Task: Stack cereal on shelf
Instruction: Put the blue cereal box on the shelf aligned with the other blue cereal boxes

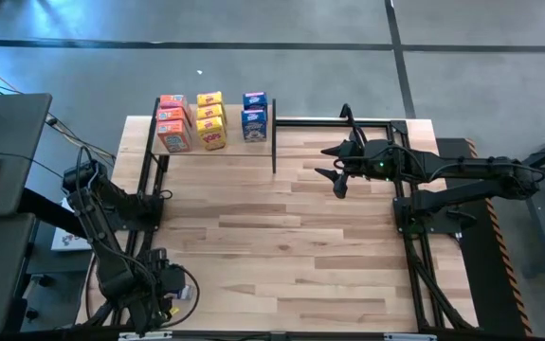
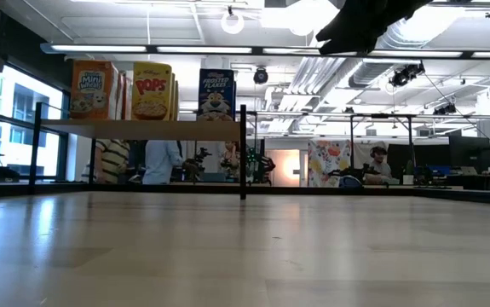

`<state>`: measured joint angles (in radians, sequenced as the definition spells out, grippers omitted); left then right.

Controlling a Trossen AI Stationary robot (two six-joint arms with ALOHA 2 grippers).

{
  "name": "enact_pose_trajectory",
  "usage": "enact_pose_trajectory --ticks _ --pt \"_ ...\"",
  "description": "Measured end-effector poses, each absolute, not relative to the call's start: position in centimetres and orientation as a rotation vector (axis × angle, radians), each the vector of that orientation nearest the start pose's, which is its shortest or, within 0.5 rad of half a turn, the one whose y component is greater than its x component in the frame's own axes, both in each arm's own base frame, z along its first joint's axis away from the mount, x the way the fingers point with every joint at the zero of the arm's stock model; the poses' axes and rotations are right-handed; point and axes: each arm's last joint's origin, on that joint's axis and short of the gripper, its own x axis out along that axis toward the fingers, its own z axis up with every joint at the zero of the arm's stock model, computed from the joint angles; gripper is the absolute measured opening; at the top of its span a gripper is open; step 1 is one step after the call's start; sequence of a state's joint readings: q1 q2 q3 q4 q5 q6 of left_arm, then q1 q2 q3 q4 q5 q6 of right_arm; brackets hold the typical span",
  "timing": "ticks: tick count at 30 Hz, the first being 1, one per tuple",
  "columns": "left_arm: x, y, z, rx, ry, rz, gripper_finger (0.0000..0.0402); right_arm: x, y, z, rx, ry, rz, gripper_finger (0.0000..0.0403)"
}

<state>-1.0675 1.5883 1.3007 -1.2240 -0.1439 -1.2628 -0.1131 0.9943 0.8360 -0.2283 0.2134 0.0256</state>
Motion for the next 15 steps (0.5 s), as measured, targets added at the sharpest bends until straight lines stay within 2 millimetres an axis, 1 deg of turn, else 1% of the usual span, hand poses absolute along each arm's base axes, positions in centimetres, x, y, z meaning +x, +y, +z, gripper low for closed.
enact_pose_trajectory --ticks 2,12,15 --pt "14.03 -24.63 25.65 -0.165 1.407 0.142 0.0279 21.44 -3.06 30.92 0.005 0.384 -0.327 0.0264" --pt "14.07 -24.72 25.67 -0.166 1.402 0.126 0.028 21.44 -3.05 30.92 0.006 0.384 -0.327 0.0264" --pt "14.04 -24.67 25.72 -0.167 1.403 0.126 0.0285 21.44 -3.06 30.92 0.006 0.384 -0.328 0.0264"
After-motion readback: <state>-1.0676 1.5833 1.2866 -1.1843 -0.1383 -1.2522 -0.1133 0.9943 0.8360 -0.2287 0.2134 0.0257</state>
